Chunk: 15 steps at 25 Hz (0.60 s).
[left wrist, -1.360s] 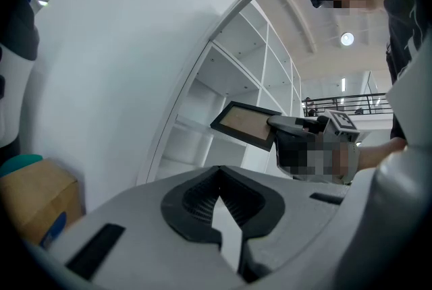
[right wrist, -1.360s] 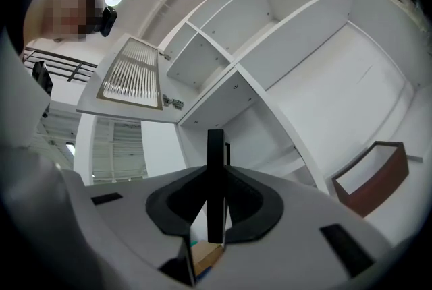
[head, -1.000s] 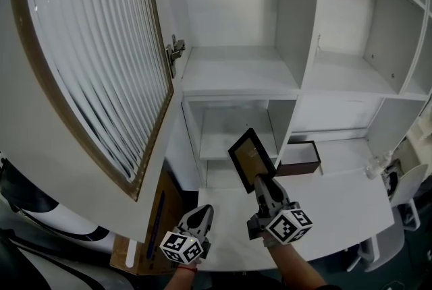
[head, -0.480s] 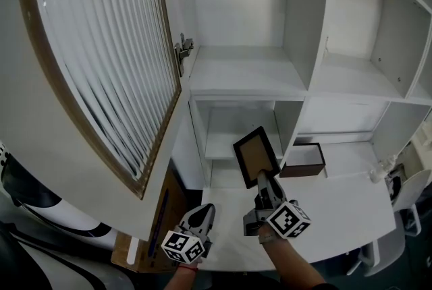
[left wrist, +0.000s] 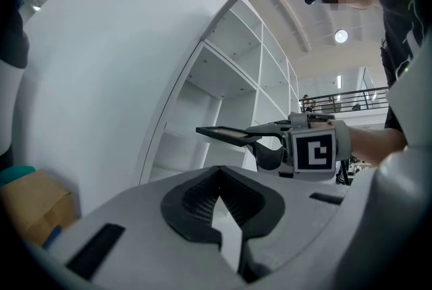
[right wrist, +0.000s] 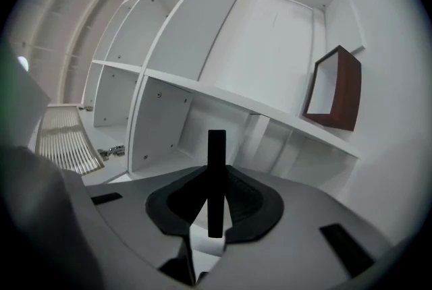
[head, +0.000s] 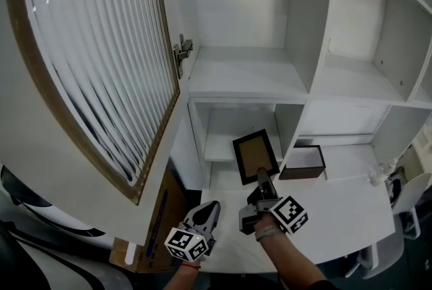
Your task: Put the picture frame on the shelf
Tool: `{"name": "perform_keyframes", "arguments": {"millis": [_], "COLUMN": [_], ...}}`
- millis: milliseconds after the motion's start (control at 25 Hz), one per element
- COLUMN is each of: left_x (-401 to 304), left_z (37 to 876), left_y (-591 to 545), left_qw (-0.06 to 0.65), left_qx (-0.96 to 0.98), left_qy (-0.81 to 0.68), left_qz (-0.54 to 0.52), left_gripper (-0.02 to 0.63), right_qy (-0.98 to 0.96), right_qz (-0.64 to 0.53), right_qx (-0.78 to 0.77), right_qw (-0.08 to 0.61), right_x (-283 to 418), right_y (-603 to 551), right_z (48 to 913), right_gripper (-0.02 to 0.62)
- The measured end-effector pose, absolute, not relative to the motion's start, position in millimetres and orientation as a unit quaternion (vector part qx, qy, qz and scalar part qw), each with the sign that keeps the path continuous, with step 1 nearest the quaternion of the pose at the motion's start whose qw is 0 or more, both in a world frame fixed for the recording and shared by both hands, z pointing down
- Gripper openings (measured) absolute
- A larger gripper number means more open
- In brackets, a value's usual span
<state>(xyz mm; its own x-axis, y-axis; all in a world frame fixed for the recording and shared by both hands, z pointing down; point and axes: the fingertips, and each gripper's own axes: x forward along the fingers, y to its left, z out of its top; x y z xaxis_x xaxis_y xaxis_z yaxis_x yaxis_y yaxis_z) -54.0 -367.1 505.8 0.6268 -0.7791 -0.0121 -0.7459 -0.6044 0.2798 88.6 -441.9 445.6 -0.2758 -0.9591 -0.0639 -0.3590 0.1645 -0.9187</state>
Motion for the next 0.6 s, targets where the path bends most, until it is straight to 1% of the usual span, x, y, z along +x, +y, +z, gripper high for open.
{"name": "perform_keyframes", "arguments": {"millis": [320,600], "left_x": [-59.5,-65.0], "left_z": [509.0,513.2], "left_y": [-370.7,-366.6], "left_qw": [0.126,0.132], "left_qx": [0.892,0.888], "left_qy": [-0.430,-0.436], "left_qz": [-0.065,-0.061], "left_gripper": [0.003,0.003], "right_qy": [0.595,0.569], "right_qz": [-0.524,-0.547], "right_qx": [-0.471,-0.467], "right_qw": [0.386,0.399], "right_x": [90.3,91.8], "right_y": [-460.3,-475.8], "right_z": [464.4,470.6], "right_gripper": [0.067,0.067]}}
